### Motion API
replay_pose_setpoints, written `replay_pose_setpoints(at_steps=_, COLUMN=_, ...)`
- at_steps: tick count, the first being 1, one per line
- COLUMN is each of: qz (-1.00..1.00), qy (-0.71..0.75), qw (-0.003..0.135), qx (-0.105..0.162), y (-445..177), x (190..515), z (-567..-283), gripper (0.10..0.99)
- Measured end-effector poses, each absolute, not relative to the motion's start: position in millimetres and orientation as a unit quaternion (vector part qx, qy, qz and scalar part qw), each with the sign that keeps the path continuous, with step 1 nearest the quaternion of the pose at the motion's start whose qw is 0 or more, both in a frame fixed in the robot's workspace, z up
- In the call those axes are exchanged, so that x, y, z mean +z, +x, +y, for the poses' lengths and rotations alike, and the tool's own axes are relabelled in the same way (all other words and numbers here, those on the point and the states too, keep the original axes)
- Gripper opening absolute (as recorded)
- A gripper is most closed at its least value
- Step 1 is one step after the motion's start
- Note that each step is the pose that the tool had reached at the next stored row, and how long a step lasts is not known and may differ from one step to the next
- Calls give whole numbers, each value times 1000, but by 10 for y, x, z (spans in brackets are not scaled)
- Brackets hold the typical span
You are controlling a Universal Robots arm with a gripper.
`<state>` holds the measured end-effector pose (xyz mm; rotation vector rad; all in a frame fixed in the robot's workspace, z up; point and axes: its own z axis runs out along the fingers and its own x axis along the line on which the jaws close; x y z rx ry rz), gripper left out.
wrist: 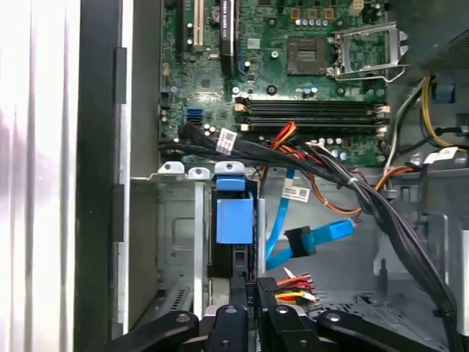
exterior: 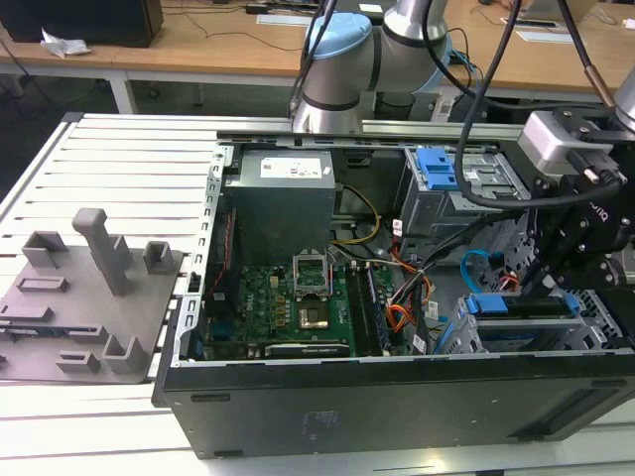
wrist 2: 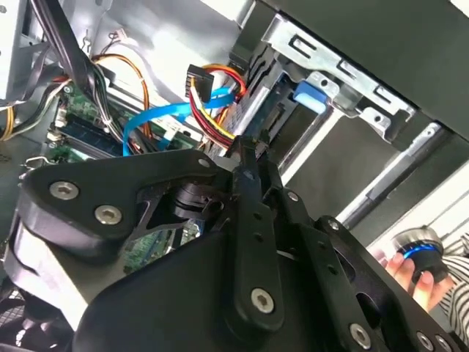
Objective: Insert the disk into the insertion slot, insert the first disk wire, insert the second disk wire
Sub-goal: 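Insert the first disk wire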
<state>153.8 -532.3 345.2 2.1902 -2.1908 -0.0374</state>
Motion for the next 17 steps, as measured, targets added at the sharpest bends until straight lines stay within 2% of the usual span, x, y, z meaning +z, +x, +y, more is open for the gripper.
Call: replay_pose_setpoints(at_steps=17, qz=-707, qy=707, qw=27, qx=-17, y=1704, x=3385, z=-5344, gripper=173)
